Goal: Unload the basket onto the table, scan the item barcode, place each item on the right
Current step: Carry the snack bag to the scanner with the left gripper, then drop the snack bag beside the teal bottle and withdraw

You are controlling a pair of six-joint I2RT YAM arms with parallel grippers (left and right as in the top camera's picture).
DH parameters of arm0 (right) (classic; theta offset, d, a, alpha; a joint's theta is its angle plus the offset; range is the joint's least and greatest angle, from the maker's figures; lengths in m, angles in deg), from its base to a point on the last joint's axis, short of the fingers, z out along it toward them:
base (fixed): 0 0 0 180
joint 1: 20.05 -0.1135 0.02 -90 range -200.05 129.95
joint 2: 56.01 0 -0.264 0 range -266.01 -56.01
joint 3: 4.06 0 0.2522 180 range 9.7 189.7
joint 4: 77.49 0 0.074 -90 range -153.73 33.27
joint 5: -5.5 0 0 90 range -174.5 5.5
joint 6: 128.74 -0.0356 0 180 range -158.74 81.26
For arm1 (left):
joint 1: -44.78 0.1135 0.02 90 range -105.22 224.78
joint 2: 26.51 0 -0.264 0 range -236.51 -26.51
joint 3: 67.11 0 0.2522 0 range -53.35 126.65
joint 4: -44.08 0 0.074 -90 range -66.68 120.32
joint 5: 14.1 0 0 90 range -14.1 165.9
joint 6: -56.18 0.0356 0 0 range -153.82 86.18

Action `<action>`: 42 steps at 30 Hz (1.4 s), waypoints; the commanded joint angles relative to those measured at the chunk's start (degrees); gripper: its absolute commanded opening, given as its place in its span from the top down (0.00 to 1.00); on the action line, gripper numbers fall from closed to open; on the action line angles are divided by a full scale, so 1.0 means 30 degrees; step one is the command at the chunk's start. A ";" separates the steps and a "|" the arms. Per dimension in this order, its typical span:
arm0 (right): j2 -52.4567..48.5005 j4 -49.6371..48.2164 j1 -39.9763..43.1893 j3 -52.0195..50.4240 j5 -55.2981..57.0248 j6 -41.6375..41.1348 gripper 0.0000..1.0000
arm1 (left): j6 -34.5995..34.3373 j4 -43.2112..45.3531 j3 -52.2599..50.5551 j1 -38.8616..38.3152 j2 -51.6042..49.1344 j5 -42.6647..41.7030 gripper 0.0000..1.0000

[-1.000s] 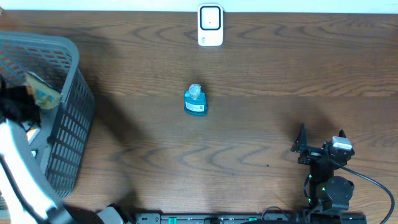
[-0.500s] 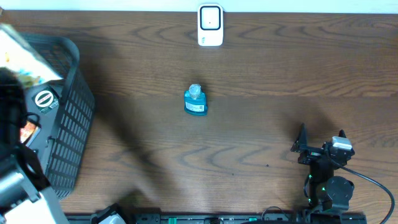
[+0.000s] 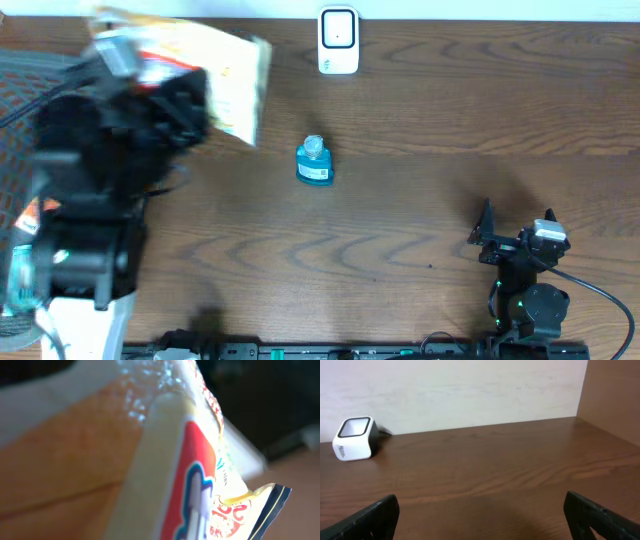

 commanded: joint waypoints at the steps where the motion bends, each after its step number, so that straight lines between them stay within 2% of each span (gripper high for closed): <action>1: 0.0066 0.0036 0.0058 -0.0022 0.0160 0.0226 0.01 | 0.2929 0.0233 0.0510 -0.3359 -0.1450 0.1712 0.92; 7: 0.0066 0.0036 0.0058 -0.0022 0.0160 0.0226 0.01 | 0.4765 0.0328 0.0510 -0.8276 -0.5085 0.3774 0.93; 13: 0.0066 0.0036 0.0058 -0.0022 0.0160 0.0226 0.01 | 0.8881 0.0525 0.0510 -1.1344 -0.9027 0.4495 0.92; 16: 0.0066 0.0036 0.0058 -0.0022 0.0160 0.0226 0.01 | 1.0083 0.0495 0.0510 -1.1963 -1.0834 0.4852 0.92; 28: 0.0066 0.0036 0.0058 -0.0022 0.0160 0.0226 0.01 | 1.0040 -0.0372 0.0437 -1.2298 -1.5533 0.4896 0.93; 30: 0.0066 0.0036 0.0058 -0.0022 0.0168 0.0226 0.01 | 0.9777 -0.0372 0.0437 -1.2422 -1.6138 0.4903 0.90; 31: 0.0066 0.0036 0.0058 -0.0022 0.0160 0.0226 0.01 | 0.9522 -0.0372 0.0437 -1.2451 -1.6313 0.4896 0.86; 33: 0.0066 0.0044 0.0058 -0.0022 0.0160 0.0226 0.01 | 0.9245 -0.0474 0.0444 -1.2553 -1.6407 0.4896 0.65; 35: 0.0066 0.0036 0.0058 -0.0022 0.0160 0.0226 0.01 | 0.9245 -0.0656 0.0619 -1.2641 -1.6116 0.4896 0.32; 37: 0.0066 0.0036 0.0058 -0.0022 0.0160 0.0226 0.01 | 0.9245 -0.1209 0.1107 -1.2728 -1.5701 0.4896 0.07; 38: 0.0066 0.0036 0.0058 -0.0022 0.0160 0.0226 0.01 | 0.9238 -0.1814 0.1603 -1.2721 -1.5409 0.4896 0.03; 42: 0.0066 0.0036 0.0058 -0.0022 0.0160 0.0226 0.01 | 0.9267 -0.4714 0.4452 -1.2713 -1.4258 0.4911 0.00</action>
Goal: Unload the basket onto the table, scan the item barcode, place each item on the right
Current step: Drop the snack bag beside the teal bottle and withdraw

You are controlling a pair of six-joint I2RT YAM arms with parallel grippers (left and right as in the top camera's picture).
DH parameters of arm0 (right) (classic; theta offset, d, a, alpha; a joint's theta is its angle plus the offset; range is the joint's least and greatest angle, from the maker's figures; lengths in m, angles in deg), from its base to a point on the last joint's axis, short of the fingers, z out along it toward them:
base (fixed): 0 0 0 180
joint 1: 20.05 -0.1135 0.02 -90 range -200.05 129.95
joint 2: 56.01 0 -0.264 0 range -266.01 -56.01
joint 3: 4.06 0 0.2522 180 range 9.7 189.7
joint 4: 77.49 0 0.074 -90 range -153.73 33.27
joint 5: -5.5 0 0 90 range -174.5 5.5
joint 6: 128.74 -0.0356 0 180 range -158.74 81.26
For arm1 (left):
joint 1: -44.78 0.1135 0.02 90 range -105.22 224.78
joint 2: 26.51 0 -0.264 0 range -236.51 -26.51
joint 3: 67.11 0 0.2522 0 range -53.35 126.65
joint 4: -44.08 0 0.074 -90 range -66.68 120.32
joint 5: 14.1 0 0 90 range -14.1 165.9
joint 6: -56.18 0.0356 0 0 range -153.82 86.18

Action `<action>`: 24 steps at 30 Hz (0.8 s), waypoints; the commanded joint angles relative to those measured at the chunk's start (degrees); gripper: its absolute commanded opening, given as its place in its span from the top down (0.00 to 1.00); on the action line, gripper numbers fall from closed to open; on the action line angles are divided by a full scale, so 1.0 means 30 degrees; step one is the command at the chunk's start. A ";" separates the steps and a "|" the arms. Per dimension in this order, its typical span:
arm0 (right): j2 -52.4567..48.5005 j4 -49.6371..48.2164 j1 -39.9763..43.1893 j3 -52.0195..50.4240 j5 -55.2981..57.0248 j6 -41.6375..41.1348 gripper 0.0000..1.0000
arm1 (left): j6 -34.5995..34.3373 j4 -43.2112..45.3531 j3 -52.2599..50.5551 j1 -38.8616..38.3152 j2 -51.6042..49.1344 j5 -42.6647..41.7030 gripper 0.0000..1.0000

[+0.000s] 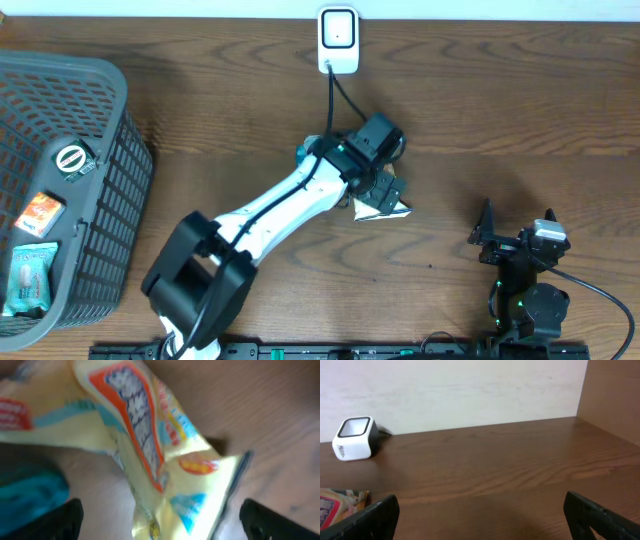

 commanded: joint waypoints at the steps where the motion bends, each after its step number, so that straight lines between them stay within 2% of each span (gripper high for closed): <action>1: 0.0066 0.0036 0.0058 -0.0022 0.0153 0.0226 0.01 | 0.0124 -0.1778 0.3359 -0.0022 0.2055 0.0255 0.00; 6: 0.0066 0.0036 0.0058 -0.0022 0.0160 0.0226 0.01 | 0.0925 -0.4335 0.7125 -0.0022 0.3512 0.1078 0.00; 14: 0.0066 0.0036 0.0058 -0.0022 0.0153 0.0226 0.01 | 0.1326 -0.6368 1.0047 0.0962 0.6346 0.6849 0.00; 18: 0.0066 0.0036 0.0058 -0.0022 0.0153 0.0226 0.01 | -0.0073 -0.6827 1.0054 0.3475 0.8174 0.9289 0.00; 24: 0.0066 0.0036 0.0058 -0.0022 0.0160 0.0226 0.01 | -0.2317 -0.7861 1.0047 0.9799 1.0200 0.9245 0.00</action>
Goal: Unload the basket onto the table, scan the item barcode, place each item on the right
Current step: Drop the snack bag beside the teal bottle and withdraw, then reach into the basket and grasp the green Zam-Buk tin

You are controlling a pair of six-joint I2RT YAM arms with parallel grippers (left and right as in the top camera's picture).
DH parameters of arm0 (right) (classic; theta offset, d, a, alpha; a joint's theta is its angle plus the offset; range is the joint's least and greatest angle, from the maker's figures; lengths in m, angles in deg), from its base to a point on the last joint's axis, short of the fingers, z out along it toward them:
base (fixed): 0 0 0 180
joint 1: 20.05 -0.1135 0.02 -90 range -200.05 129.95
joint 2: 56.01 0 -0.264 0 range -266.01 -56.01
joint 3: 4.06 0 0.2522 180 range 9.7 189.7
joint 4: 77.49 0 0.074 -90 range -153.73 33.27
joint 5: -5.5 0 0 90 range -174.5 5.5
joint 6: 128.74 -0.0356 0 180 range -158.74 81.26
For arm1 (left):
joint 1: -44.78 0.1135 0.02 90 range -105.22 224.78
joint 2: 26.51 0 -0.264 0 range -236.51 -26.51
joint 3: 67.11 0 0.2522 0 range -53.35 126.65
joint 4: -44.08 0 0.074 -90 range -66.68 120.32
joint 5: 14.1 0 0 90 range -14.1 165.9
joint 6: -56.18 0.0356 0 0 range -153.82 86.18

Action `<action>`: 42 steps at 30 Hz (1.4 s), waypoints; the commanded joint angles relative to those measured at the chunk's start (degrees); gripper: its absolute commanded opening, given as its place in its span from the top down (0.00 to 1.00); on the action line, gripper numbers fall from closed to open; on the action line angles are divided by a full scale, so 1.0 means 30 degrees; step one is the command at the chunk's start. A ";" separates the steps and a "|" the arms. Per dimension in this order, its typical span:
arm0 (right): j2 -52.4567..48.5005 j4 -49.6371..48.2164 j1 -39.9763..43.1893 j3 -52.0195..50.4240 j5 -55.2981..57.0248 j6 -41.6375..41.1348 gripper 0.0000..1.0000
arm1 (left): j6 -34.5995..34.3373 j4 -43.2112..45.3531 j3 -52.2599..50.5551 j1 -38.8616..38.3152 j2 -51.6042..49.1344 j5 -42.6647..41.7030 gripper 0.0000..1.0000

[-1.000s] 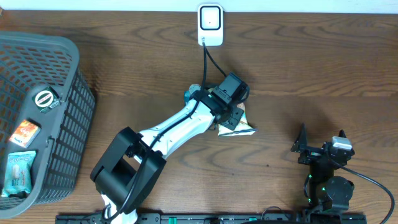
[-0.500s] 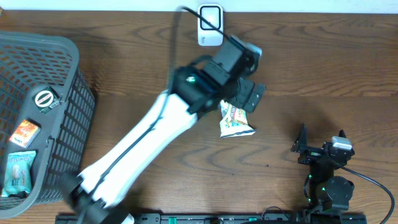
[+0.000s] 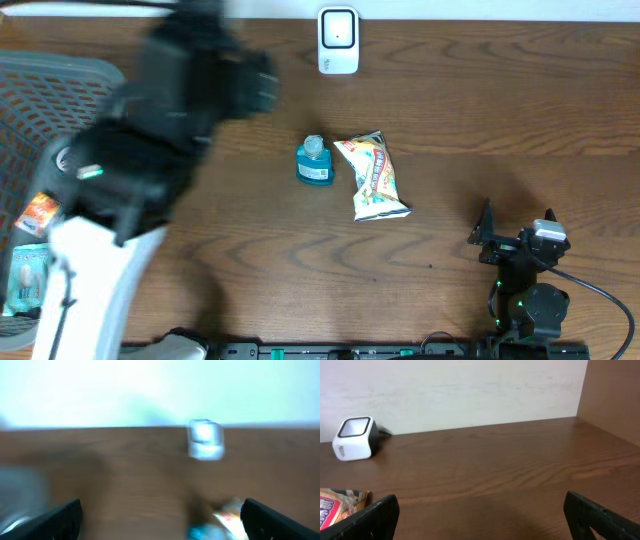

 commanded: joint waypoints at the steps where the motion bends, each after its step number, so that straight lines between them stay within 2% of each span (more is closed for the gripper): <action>1: 0.0066 0.0036 0.0058 -0.0022 0.0160 0.0226 0.01 | -0.1821 -0.0554 0.0277 0.3315 0.1144 0.1078 0.00; 7: 0.0066 0.0036 0.0058 -0.0022 0.0160 0.0226 0.01 | -0.2659 -0.2149 0.0036 0.9479 0.1537 0.0248 0.00; 12: 0.0066 0.0036 0.0058 -0.0022 0.0160 0.0226 0.01 | -0.4328 -0.2040 -0.1421 1.3631 0.1093 -0.0146 0.00; 16: 0.0066 0.0036 0.0058 -0.0022 0.0168 0.0226 0.01 | -0.4371 -0.1049 -0.3104 1.6342 0.0197 -0.2018 0.00; 21: 0.0066 0.0036 0.0058 -0.0022 0.0168 0.0226 0.01 | -0.3993 0.1508 -0.6127 1.7384 -0.0299 -0.2084 0.01; 25: 0.0066 0.0036 0.0058 -0.0022 0.0160 0.0226 0.01 | -0.2987 0.3985 -0.9100 1.7413 -0.0379 -0.2084 0.01; 30: 0.0066 0.0036 0.0058 -0.0022 0.0168 0.0226 0.01 | -0.2994 0.5989 -1.1693 1.7413 -0.0379 -0.2091 0.01; 32: 0.0066 0.0044 0.0058 -0.0022 0.0160 0.0226 0.01 | -0.2892 0.6878 -1.2305 1.7413 -0.0459 -0.2098 0.01; 36: 0.0066 0.0036 0.0058 -0.0022 0.0160 0.0226 0.01 | -0.0809 0.9092 -1.3296 1.7413 -0.1180 -0.2237 0.00; 42: 0.0066 0.0044 0.0058 -0.0022 0.0160 0.0226 0.01 | 0.0051 1.0302 -1.3435 1.7398 -0.4284 -0.2361 0.00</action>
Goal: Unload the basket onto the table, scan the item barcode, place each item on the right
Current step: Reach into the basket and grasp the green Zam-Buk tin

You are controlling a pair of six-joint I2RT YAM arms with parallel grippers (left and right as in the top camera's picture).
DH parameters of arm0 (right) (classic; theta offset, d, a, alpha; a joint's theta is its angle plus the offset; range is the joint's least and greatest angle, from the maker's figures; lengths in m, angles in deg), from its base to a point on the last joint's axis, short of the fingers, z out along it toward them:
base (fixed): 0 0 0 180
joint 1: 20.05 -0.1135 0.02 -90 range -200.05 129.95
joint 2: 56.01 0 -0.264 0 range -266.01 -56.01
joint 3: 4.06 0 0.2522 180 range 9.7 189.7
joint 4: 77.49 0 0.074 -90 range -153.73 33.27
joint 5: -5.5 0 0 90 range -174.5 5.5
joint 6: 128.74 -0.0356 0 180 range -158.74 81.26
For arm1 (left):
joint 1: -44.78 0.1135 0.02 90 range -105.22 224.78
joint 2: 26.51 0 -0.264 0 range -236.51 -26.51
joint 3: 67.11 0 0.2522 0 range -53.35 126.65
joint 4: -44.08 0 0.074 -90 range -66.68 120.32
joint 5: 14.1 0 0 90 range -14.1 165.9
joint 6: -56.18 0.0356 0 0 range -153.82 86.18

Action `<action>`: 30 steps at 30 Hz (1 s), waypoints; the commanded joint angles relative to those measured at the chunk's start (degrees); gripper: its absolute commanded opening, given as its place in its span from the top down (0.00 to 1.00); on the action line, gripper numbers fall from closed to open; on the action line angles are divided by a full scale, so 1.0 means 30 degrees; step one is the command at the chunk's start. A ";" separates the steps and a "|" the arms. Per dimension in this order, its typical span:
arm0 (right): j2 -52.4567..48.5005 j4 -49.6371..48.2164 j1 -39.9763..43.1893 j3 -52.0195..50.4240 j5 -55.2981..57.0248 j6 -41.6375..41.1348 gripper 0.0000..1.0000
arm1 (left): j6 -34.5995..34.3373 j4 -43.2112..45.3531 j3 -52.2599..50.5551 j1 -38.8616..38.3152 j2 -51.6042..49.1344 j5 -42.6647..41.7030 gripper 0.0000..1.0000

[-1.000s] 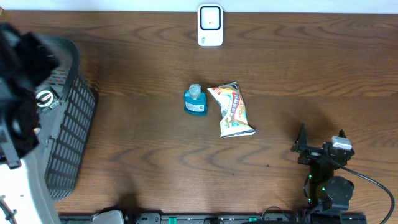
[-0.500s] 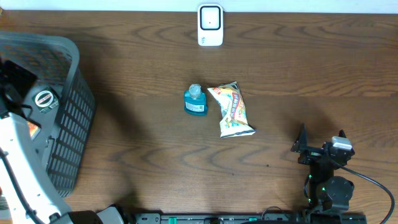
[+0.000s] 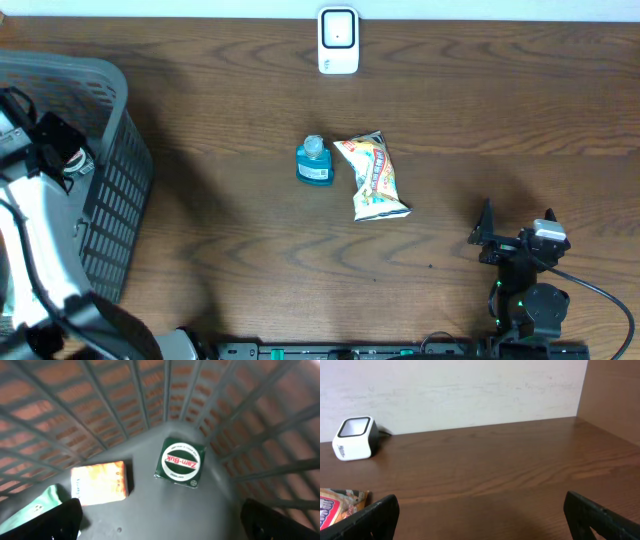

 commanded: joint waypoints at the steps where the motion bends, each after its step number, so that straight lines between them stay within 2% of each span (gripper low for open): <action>1: 0.0066 0.0036 0.0058 -0.0022 0.0153 0.0226 0.01 | 0.1894 0.1056 -0.0284 0.0029 -0.2331 -0.0525 0.00; 5: 0.0066 0.0036 0.0058 -0.0022 0.0153 0.0226 0.01 | 0.3665 0.2477 -0.0284 0.0022 -0.4116 -0.1472 0.02; 14: 0.0066 0.0036 0.0058 -0.0022 0.0153 0.0226 0.01 | 0.4160 0.4976 -0.0284 0.0007 -0.6258 -0.1472 0.02; 30: 0.0066 0.0036 0.0058 -0.0022 0.0153 0.0226 0.01 | 0.4284 0.6382 -0.0284 0.0007 -0.8728 -0.1472 0.02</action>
